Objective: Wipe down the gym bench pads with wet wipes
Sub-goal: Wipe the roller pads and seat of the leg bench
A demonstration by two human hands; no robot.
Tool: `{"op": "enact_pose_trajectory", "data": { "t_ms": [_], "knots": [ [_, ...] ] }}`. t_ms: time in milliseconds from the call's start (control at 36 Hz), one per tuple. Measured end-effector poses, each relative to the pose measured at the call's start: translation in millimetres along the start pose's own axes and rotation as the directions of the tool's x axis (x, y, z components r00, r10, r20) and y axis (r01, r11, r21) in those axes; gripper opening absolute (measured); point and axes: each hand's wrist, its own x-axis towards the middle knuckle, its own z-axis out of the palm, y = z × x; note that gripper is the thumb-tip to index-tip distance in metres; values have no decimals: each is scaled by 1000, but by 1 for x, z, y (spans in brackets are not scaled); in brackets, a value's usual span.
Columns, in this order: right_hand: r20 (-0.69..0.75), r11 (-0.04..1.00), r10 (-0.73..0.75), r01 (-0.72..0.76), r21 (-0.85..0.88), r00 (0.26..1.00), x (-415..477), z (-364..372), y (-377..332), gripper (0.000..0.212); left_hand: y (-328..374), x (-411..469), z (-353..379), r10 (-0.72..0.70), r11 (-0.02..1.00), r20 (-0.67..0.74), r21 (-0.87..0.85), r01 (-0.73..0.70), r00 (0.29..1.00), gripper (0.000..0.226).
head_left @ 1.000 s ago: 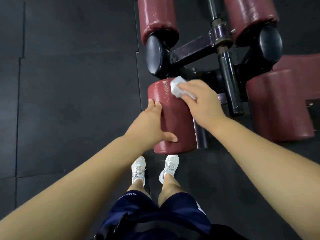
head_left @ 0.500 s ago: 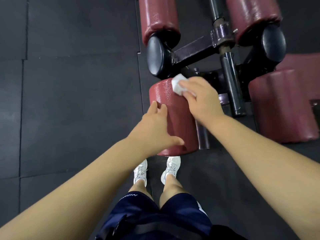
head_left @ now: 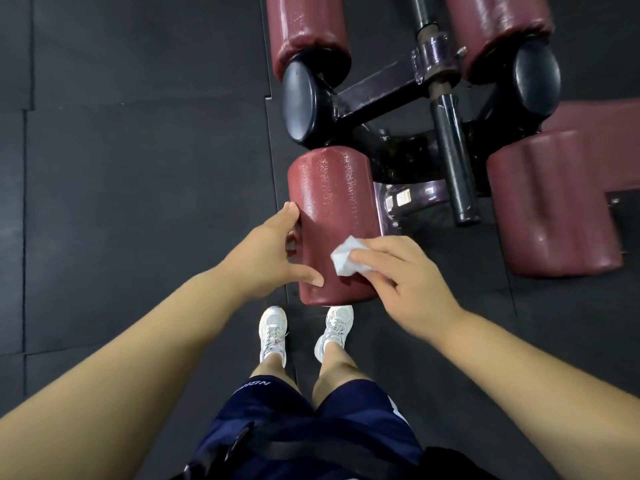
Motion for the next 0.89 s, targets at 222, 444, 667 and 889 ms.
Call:
{"op": "enact_pose_trajectory", "data": {
  "t_ms": [222,444,667,889],
  "knots": [
    [-85,998,0,-5,-59,996,75,-2,24,25,32,-8,8,46,936,-77,351,-16,996,90],
    [-111,971,237,-238,8,965,123,-8,29,27,47,-7,31,52,898,-170,439,29,984,129],
    [-112,994,108,-107,15,988,30,0,7,26,17,-6,14,41,972,-123,237,-11,992,133],
    [-59,995,-91,93,21,994,3,1,4,22,5,-4,3,33,965,-29,263,-25,999,135]
  ]
}}
